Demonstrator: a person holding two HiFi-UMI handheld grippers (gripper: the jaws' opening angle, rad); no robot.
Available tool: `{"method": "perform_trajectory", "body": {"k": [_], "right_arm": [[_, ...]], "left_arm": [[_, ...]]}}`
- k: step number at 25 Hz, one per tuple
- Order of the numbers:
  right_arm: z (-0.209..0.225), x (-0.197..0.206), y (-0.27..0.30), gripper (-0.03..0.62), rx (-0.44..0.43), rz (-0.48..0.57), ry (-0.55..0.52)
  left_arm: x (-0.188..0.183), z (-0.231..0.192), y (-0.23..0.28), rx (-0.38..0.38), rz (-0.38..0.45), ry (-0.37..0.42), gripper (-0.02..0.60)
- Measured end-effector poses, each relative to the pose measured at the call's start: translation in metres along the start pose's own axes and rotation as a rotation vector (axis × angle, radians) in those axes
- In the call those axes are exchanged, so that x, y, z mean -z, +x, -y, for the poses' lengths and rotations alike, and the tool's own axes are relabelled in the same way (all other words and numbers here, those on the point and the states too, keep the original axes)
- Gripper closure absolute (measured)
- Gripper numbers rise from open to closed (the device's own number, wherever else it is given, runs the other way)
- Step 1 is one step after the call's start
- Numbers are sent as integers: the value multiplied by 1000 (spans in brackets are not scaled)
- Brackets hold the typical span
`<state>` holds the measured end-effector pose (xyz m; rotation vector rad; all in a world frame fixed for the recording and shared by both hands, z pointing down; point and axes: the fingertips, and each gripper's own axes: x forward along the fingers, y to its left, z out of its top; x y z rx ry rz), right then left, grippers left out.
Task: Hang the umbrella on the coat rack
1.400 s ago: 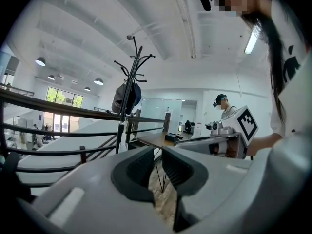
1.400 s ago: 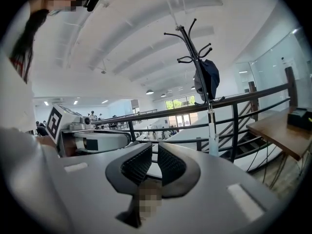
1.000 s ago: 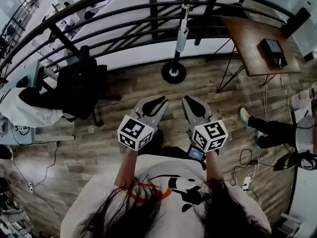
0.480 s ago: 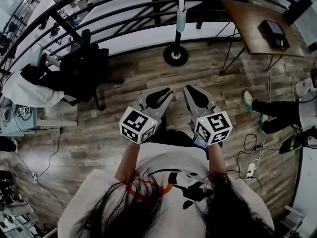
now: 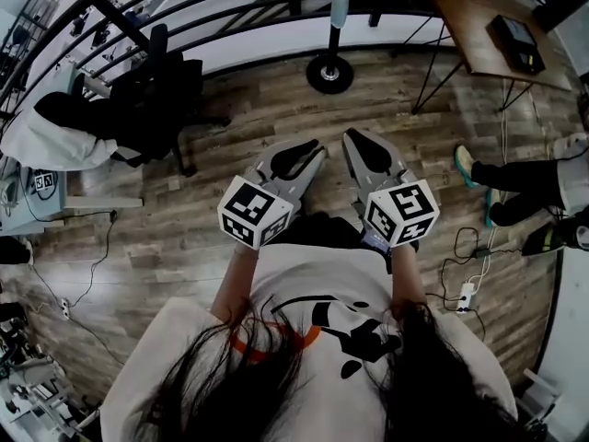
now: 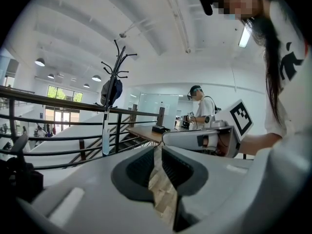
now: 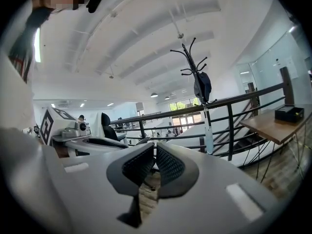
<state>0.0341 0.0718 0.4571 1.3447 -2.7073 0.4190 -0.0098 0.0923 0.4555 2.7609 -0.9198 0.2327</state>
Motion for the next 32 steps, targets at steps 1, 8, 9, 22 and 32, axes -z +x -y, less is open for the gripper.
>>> {"method": "perform_trajectory", "body": {"k": [1, 8, 9, 22, 32], "right_arm": [[-1, -1, 1, 571, -3, 1, -1], [7, -4, 4, 574, 16, -5, -8], [8, -5, 5, 574, 22, -5, -7], [20, -1, 14, 574, 63, -29, -7], [22, 1, 29, 574, 51, -42, -35]], "left_arm": [[-2, -1, -1, -4, 4, 0, 537], [-5, -11, -6, -15, -1, 4, 537], [-5, -12, -6, -13, -3, 4, 538], [-2, -24, -7, 3, -25, 13, 537], [1, -53, -24, -72, 0, -13, 538]]}}
